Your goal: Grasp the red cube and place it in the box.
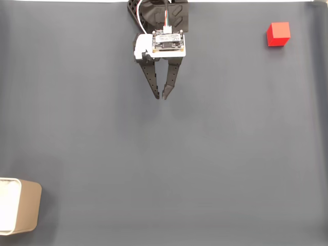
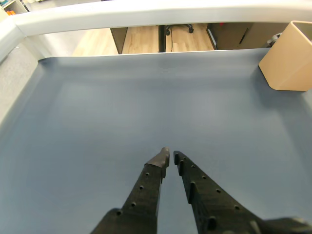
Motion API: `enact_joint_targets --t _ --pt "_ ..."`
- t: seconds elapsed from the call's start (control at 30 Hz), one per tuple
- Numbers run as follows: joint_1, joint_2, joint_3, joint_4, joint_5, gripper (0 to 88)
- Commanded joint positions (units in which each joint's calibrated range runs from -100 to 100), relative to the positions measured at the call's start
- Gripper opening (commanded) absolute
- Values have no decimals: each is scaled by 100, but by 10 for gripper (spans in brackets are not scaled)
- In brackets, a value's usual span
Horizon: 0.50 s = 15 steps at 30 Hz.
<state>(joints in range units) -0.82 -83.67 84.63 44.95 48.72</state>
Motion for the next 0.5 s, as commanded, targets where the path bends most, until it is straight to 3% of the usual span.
enact_joint_targets --t 0.0,0.47 --pt "-53 386 -689 -85 44 1" --pt "-60 1461 -1848 153 112 0"
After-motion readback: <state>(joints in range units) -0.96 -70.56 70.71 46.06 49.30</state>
